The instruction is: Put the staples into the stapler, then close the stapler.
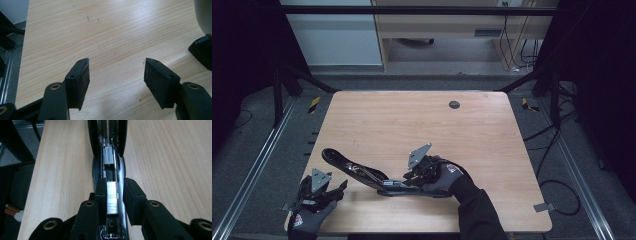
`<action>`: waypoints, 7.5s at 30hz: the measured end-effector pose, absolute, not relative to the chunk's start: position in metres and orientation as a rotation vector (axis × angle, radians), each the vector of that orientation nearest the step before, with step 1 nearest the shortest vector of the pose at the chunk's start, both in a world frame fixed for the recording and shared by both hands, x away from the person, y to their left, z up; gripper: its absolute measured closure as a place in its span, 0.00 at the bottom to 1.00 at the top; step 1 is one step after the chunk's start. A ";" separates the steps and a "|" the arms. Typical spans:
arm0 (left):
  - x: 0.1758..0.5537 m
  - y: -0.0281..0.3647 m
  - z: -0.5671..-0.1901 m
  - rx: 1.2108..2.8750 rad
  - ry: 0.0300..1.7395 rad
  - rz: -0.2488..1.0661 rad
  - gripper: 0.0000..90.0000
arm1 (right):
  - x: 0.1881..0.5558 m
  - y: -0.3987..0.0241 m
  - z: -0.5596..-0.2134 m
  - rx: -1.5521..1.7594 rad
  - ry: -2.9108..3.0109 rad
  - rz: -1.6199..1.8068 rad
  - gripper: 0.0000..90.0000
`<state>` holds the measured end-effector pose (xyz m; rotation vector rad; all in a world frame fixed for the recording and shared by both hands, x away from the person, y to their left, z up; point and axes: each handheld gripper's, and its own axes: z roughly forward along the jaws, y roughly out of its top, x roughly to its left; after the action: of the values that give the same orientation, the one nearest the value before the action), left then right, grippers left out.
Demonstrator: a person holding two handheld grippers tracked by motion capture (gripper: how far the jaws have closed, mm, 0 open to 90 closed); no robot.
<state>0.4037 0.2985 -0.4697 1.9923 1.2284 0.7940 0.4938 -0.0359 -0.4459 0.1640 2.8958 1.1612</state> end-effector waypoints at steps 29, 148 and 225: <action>0.397 0.300 -0.461 1.928 1.184 0.743 0.40 | 0.480 -0.085 -0.426 0.739 2.511 1.250 0.75; 0.401 0.280 -0.388 1.800 1.014 0.727 0.52 | 0.420 -0.135 -0.482 1.146 2.369 1.094 0.97; 0.397 0.245 -0.370 1.794 0.949 0.690 0.63 | 0.422 -0.133 -0.488 1.190 2.395 1.106 1.00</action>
<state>0.3966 0.2454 -0.3698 1.7945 0.9494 0.6896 0.4217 -0.1332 -0.4882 1.1901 2.3946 1.1058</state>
